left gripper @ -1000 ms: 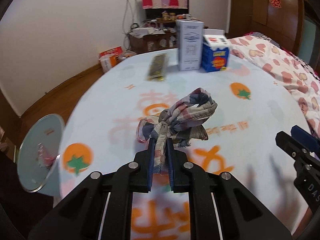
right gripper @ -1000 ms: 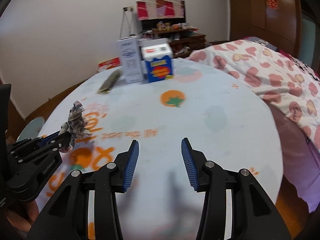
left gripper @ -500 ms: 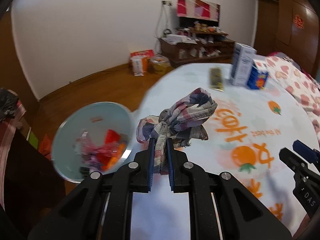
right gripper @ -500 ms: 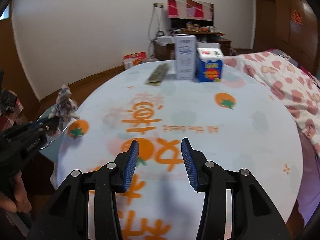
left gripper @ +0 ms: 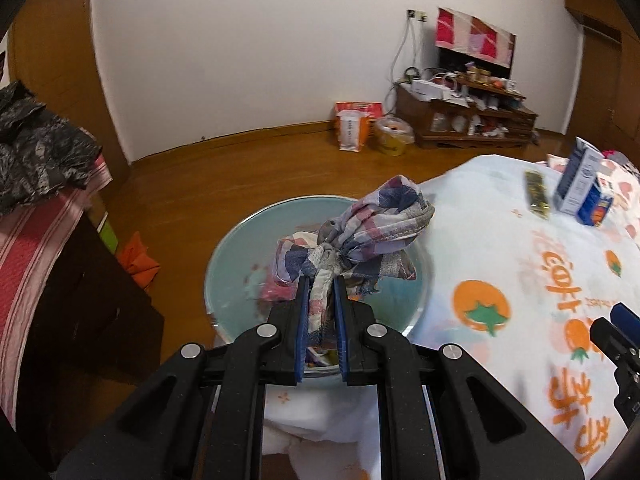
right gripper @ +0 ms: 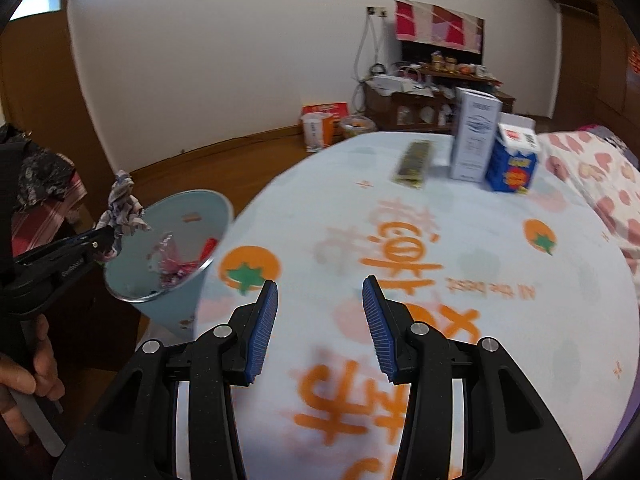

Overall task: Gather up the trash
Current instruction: 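Carry the plaid cloth with the left tool over the blue bin, then open the left tool to drop the plaid cloth into the bin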

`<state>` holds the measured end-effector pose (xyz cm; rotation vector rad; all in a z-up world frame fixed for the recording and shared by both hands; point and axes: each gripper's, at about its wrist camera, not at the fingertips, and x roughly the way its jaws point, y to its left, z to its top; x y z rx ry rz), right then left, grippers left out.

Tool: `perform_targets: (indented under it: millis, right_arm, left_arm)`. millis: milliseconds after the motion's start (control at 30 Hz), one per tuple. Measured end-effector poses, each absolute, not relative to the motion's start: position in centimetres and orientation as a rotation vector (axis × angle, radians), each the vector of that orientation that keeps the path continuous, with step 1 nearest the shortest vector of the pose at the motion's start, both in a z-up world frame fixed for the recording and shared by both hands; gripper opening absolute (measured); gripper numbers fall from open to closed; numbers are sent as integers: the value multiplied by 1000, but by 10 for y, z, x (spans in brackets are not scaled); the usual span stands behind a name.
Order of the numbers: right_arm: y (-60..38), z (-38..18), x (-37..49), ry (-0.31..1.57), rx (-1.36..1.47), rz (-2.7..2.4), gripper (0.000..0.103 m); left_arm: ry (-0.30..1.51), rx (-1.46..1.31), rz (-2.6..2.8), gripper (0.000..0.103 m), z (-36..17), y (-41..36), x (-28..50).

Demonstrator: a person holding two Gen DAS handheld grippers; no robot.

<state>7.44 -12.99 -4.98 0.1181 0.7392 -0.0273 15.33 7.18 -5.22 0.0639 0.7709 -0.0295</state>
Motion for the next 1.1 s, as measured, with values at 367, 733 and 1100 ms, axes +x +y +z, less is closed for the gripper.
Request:
perform_targets:
  millis: [367, 733, 1100]
  right_arm:
    - [-86, -48, 102, 748, 82, 61, 45]
    - [-67, -55, 123, 768, 74, 87, 45]
    - [-60, -64, 146, 786, 80, 110, 45]
  left_arm:
    - [811, 63, 25, 12, -68, 90, 164]
    - [855, 37, 56, 12, -86, 106, 179]
    - [880, 43, 61, 12, -94, 103, 213]
